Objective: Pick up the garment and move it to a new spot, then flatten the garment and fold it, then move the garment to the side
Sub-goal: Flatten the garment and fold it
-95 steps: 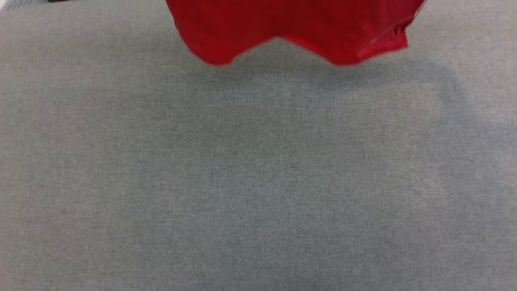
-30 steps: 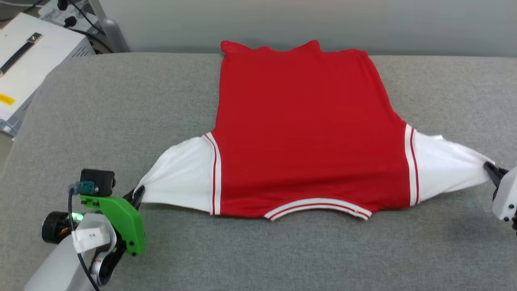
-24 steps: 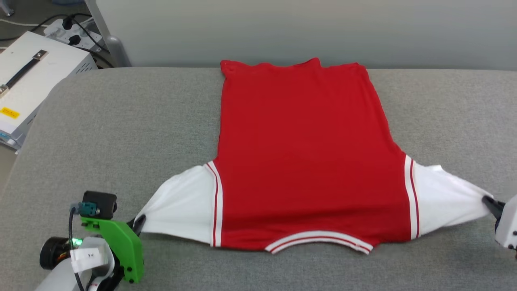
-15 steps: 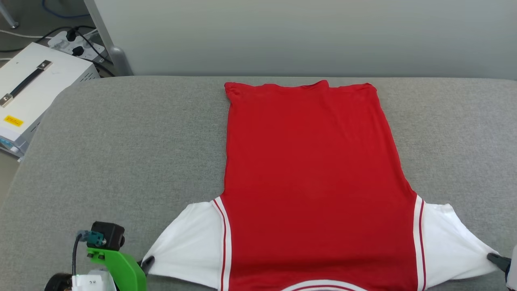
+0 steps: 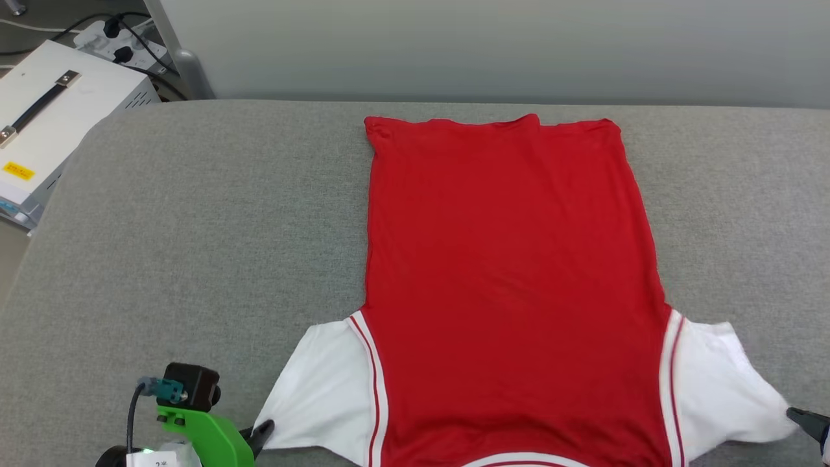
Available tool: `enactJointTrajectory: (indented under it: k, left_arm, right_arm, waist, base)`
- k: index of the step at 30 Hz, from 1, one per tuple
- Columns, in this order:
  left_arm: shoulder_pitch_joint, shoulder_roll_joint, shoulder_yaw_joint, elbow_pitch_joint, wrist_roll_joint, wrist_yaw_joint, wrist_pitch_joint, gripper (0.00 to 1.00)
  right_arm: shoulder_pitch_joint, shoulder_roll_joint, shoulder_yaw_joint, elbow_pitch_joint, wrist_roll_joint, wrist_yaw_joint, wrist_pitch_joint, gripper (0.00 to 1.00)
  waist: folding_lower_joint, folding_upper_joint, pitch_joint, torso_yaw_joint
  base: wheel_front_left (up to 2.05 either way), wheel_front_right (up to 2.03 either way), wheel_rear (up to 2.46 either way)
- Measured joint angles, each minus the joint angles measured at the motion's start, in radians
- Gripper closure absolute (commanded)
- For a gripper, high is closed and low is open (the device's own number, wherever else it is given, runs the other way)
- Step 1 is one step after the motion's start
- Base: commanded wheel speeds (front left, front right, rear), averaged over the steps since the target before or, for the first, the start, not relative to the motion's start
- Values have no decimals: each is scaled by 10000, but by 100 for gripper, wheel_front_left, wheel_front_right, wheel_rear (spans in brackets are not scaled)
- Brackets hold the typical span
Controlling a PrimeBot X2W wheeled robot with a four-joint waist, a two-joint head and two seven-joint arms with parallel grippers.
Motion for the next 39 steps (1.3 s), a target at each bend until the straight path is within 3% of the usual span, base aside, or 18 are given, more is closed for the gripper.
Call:
enactJointTrajectory:
  k: [10, 17, 26, 39]
  left_arm:
    - [-24, 142, -125, -2153, 27, 278, 531, 100]
    - [-314, 360, 61, -3712, -148, 403, 796, 100]
    - [-835, 464, -73, -4504, 391, 529, 997, 100]
    - [-1215, 98, -487, -4610, 665, 257, 859, 100]
  right_arm:
    - [-1619, 79, -100, -1781, -205, -8, 784, 0]
    - [-4368, -221, 318, -2192, -573, -8, 1939, 0]
    - [-7881, -445, 579, -740, -1822, -8, 2863, 0]
    - [-10570, -1158, 462, 1197, -3219, -8, 3599, 0]
  waist:
    - [0, 0, 863, 281]
    - [0, 0, 2006, 574]
    - [2, 0, 3566, 1277]
    - [3, 0, 5191, 2794]
  base:
    - [0, 0, 0]
    - [0, 0, 0]
    - [0, 0, 0]
    - [0, 0, 0]
